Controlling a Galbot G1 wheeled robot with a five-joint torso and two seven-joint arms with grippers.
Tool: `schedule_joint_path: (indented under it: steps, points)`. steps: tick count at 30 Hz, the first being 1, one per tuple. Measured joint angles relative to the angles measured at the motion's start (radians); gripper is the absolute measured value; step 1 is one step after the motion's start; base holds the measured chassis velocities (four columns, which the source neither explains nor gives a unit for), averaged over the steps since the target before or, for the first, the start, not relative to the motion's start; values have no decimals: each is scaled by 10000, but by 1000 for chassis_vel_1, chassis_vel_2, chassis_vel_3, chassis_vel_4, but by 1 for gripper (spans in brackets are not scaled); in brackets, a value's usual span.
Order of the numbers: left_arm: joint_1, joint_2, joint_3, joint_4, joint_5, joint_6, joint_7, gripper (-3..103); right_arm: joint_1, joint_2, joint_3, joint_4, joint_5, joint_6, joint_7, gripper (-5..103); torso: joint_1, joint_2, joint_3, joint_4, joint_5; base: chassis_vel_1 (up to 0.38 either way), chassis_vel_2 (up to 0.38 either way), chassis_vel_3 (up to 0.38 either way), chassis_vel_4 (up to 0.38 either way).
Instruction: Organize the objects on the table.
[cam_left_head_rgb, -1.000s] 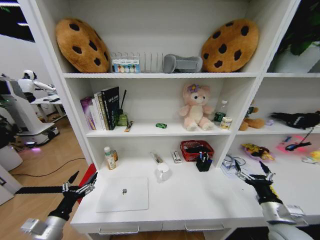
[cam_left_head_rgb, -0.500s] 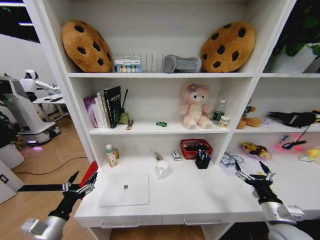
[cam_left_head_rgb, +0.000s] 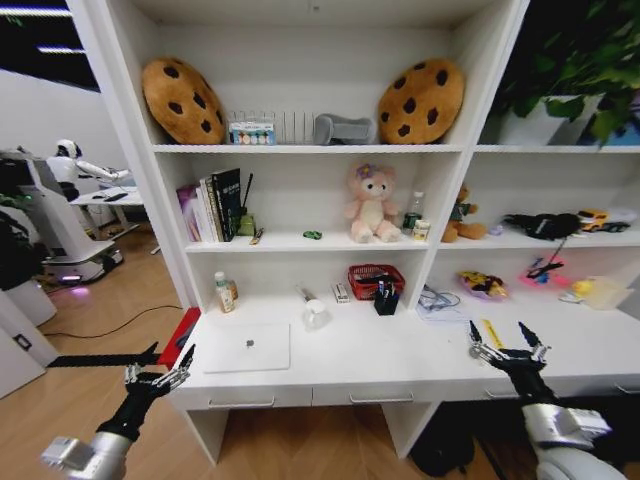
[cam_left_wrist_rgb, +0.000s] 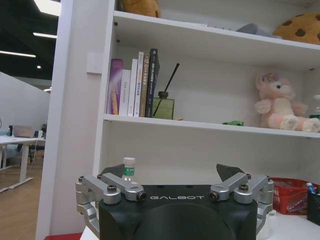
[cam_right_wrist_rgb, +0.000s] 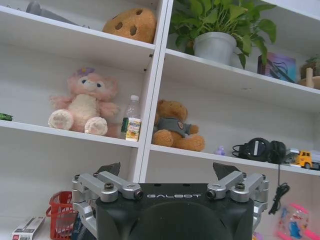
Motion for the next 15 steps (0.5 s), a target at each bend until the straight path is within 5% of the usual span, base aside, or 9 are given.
schedule_joint_path:
  steps: [15]
  points:
    - [-1,0,-1,0,0,0,0,100,0,0,1,1,0,0,-1,100,0,0,0,-2,-6,126,-239,-126,238]
